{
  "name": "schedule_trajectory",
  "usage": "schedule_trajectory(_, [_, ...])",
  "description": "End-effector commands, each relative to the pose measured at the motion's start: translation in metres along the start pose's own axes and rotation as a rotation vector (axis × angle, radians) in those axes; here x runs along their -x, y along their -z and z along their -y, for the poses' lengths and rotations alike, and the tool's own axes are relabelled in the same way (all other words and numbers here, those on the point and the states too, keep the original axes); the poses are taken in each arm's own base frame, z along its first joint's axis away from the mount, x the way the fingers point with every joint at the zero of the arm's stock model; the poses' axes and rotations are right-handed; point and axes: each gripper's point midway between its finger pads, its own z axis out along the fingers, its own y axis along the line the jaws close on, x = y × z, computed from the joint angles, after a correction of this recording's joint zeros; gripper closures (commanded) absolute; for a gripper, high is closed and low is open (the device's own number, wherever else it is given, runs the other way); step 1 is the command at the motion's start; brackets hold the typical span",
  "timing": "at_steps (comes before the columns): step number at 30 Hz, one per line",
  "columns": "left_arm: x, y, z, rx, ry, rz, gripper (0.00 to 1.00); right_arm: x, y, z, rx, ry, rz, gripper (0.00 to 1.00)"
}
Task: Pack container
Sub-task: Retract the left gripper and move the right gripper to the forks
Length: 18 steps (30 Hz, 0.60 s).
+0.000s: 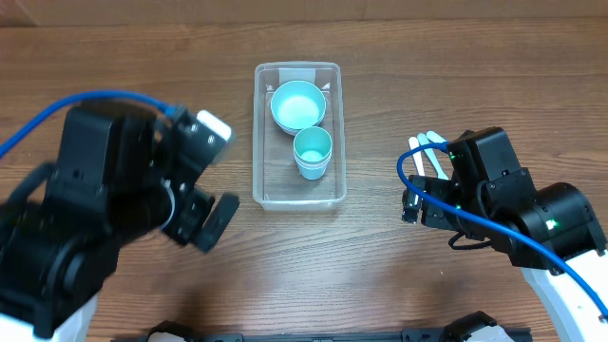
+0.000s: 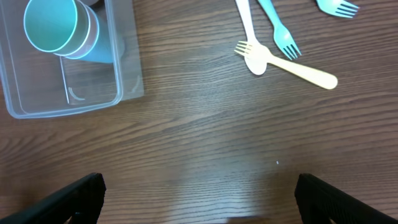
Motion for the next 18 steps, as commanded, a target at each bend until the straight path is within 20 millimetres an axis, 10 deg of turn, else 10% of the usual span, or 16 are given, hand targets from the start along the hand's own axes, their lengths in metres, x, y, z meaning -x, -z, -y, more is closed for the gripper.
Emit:
schedule_trajectory(1, [-0.007,-0.006,0.002,-0.009,-0.028,0.003,0.0,0.007,0.001,-0.005,0.017,0.006,0.031,0.0])
schedule_trajectory(12, [-0.003,-0.034,-0.003,-0.028,-0.018,-0.085,0.0,0.061,0.004,0.036,-0.265,-0.056,0.277,0.0])
schedule_trajectory(18, [-0.002,-0.048,-0.005,-0.04,-0.013,-0.127,0.0,0.084,-0.039,0.092,-0.35,-0.14,0.117,0.02])
